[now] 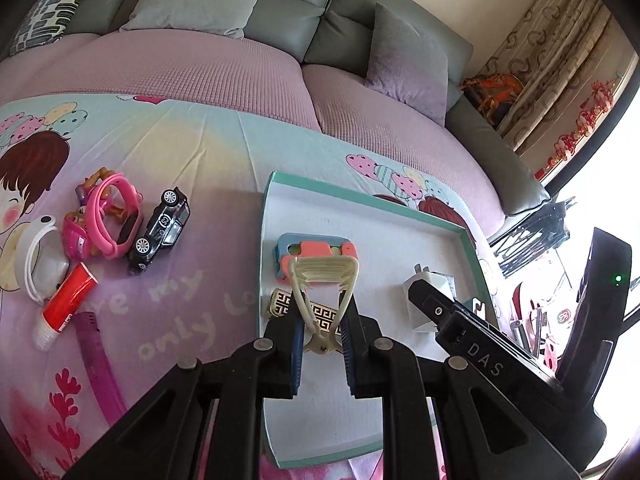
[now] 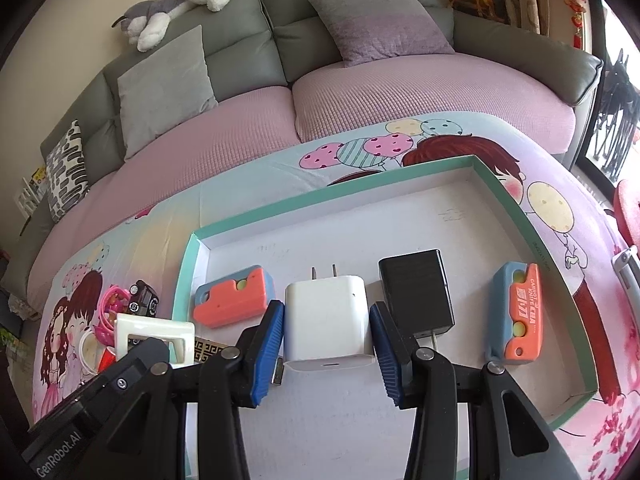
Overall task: Organize rigid objects
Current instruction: 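Carry the hair clip and white charger over the tray with both grippers, then release the hair clip with the left gripper while the right gripper releases the white charger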
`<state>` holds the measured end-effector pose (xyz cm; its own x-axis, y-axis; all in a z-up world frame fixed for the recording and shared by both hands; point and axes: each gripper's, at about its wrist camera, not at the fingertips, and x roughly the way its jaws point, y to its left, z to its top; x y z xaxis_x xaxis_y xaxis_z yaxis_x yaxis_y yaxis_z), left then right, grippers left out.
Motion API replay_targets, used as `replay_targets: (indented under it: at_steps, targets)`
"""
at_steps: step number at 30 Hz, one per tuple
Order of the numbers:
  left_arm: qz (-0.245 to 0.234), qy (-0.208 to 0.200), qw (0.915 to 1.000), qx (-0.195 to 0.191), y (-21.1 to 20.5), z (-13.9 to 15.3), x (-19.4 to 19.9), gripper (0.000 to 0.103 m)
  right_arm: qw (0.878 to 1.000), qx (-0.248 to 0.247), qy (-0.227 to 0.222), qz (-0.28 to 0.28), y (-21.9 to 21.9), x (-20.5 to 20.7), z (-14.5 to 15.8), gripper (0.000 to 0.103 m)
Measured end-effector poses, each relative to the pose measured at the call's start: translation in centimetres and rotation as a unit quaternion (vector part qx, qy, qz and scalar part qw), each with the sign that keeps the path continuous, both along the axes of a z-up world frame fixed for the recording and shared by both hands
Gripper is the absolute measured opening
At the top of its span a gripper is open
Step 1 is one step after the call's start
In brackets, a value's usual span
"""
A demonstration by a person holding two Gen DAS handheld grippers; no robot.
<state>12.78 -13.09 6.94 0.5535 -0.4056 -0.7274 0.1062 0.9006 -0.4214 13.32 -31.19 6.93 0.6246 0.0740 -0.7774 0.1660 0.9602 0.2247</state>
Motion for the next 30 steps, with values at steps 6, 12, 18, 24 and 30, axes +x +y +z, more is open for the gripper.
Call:
replay_targets:
  at_steps: [6,12,18,24,30]
  targets:
    - [-0.017,0.012,0.9997,0.012,-0.9,-0.4,0.1,0.017,1.000,0.008,0.009,-0.001,-0.4,0.1,-0.4,0.047]
    - [-0.033,0.035,0.9985,0.025,-2.0,-1.5,0.4,0.017,1.000,0.012,0.018,0.003,-0.4,0.4,-1.1,0.047]
    - [-0.036,0.045,0.9979,0.029,-2.2,-2.2,0.4,0.017,0.999,0.003,0.047,0.012,0.1,0.9,-2.4,0.047]
    - [-0.029,0.060,0.9968,0.044,-2.1,-2.6,0.6,0.028,0.998,-0.008,0.054,0.011,0.4,1.0,-2.7,0.048]
    - [-0.013,0.061,0.9970,0.045,-1.2,-2.4,0.6,0.039,0.999,-0.014,0.045,0.013,0.6,1.0,-2.3,0.056]
